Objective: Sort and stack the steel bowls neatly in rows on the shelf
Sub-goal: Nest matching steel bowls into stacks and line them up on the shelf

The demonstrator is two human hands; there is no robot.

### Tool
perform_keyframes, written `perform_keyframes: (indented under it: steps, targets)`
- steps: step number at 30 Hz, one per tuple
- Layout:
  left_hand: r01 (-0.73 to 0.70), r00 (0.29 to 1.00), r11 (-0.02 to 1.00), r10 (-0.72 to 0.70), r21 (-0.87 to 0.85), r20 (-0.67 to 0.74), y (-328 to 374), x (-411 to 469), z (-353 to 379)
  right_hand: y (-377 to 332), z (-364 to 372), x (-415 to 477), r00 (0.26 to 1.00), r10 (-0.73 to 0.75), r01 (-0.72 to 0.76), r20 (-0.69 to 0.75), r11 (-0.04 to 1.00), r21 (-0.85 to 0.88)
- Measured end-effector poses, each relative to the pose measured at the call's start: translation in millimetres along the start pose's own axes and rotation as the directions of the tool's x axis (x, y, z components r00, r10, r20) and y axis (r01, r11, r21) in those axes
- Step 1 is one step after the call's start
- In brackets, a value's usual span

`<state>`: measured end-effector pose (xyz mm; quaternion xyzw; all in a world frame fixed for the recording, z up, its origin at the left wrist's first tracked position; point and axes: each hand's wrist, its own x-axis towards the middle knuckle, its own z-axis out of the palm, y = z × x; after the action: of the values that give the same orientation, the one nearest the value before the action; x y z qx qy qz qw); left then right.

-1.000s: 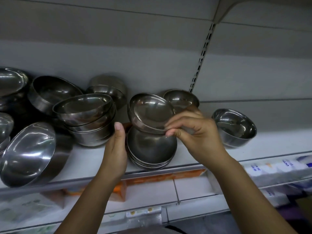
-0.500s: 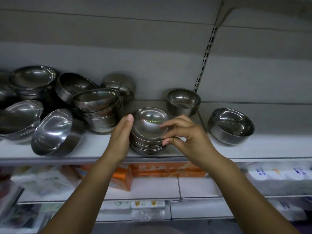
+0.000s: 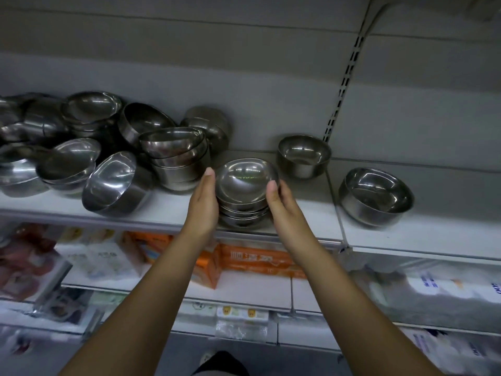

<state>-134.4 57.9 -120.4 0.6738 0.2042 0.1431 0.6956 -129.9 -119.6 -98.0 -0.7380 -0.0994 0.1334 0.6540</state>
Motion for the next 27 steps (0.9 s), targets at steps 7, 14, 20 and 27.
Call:
perform_keyframes:
  steps: [7,14,20,27]
  targets:
    - [-0.169,0.974,0.96,0.197,0.225,-0.108,21.2,-23.6,19.1,3.3,17.9,23.5,0.992,0.067,-0.038,-0.108,0.966,0.254]
    - [-0.398,0.753,0.695,0.62,0.599,-0.22,11.9,-10.7,-10.2,-0.9,32.4,46.6,0.961,0.089,-0.012,-0.262,0.96,0.28]
    - [-0.429,0.536,0.531,0.801,0.731,-0.267,42.7,-3.0,-60.0,-4.1,47.6,59.7,0.908,0.145,0.009,-0.392,0.932,0.363]
    - [-0.149,0.883,0.574,0.444,0.805,-0.153,60.3,28.7,-94.3,-6.1,61.1,72.3,0.872,0.16,0.025,-0.463,0.93,0.368]
